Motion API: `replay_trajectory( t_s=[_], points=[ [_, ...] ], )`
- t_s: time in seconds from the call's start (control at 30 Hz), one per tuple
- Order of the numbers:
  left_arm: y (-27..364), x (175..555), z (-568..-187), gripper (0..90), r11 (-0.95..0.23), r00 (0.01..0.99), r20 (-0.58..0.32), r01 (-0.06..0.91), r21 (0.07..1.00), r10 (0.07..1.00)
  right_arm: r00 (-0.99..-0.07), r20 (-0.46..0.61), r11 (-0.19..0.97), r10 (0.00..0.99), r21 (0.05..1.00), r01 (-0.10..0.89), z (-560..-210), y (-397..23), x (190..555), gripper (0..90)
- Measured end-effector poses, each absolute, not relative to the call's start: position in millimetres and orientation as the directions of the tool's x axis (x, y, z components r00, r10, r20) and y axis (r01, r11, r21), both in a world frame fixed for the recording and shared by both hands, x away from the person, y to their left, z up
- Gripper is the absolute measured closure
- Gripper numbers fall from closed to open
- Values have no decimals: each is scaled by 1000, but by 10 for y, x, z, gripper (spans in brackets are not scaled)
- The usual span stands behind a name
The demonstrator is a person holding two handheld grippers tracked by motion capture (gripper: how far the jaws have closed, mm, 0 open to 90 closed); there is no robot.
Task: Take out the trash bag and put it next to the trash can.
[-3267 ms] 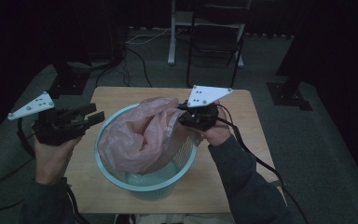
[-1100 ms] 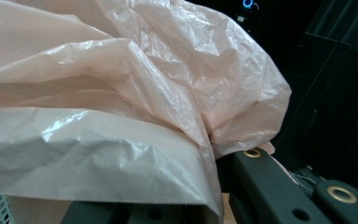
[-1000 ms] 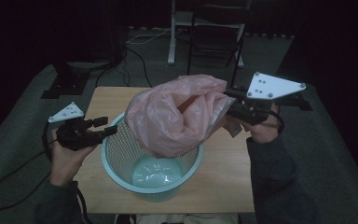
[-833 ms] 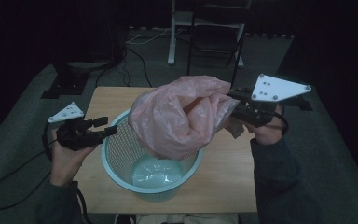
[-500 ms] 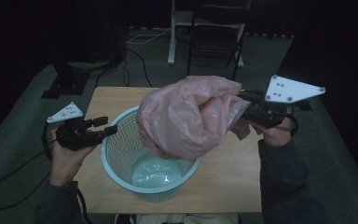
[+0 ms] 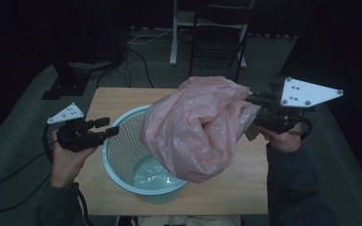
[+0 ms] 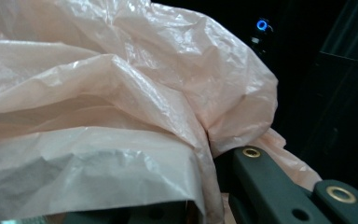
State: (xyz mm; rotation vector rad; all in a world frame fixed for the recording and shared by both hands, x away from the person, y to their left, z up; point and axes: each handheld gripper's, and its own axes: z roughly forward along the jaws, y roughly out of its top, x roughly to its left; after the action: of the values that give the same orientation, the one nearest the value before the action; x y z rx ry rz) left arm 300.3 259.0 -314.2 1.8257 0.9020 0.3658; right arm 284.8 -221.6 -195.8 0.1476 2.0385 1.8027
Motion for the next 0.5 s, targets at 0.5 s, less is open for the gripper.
replay_trajectory(
  t_s=[0.5],
  points=[
    [2590,3002,-3138,450,-195,673,-154,412,890,723,-913,-233,132,334,971,-199,-1833,-2279,2751,872]
  ],
)
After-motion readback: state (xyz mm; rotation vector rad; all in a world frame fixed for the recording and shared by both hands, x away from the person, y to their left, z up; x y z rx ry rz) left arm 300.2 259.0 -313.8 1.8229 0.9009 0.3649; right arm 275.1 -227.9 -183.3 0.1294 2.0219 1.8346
